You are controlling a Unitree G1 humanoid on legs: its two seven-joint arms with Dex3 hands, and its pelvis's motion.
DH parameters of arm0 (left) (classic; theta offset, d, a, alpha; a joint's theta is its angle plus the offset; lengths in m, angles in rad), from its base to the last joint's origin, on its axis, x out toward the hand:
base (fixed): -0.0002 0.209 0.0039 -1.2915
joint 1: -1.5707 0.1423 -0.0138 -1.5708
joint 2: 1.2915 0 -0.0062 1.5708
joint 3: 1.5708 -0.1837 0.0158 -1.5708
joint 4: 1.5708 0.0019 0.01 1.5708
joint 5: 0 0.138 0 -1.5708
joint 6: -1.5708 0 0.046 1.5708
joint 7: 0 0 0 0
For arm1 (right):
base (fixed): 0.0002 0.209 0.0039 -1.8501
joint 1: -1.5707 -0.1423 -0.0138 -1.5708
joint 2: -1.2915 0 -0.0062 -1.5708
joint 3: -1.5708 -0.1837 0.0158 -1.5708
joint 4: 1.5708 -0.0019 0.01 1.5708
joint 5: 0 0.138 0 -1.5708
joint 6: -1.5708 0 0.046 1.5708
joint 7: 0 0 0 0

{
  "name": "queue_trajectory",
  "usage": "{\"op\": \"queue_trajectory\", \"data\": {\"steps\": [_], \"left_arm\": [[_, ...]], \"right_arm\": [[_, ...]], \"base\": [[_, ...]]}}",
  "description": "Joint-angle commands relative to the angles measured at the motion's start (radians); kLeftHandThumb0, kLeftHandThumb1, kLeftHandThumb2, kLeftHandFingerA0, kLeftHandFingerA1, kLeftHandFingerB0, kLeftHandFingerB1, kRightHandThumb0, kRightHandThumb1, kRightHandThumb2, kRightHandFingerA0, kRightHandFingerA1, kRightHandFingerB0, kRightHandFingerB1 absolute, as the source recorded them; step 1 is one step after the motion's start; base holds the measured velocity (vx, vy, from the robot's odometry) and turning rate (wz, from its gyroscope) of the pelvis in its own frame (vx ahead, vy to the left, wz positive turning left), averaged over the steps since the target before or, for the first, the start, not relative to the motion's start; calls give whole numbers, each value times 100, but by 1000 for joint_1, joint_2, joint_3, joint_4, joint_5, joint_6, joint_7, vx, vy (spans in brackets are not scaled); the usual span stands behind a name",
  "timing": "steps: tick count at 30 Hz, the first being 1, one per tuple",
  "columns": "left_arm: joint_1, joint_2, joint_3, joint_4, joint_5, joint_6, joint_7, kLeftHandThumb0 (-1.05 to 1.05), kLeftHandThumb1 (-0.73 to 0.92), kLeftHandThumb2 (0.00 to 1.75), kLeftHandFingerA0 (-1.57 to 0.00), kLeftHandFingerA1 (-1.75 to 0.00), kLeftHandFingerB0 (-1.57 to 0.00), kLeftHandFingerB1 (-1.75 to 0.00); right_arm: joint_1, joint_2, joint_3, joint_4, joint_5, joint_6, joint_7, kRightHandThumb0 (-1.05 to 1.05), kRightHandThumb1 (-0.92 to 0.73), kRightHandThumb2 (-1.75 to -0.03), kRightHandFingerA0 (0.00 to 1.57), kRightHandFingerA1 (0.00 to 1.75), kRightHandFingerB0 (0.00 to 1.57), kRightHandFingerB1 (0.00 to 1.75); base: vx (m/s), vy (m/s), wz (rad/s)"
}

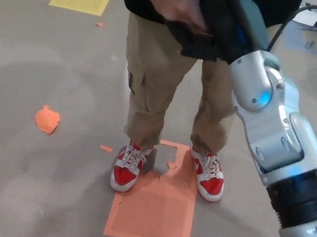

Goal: The robot extends its right arm to grab a person's hand and shakes it

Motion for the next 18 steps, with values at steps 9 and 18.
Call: {"op": "queue_trajectory", "data": {"steps": [9,18], "left_arm": [[-15,25,3,16,-1,-20,-30,-75,73,102,-4,-32,-4,-28],[-33,26,-4,12,8,11,-31,-72,72,100,-4,-33,-4,-28]], "right_arm": [[-11,-24,-21,243,68,28,68,-19,-77,-63,97,58,46,40],[-44,19,27,746,43,-59,44,-19,-71,-61,90,56,46,41]], "base": [[0,0,0],[0,0,0]]}}
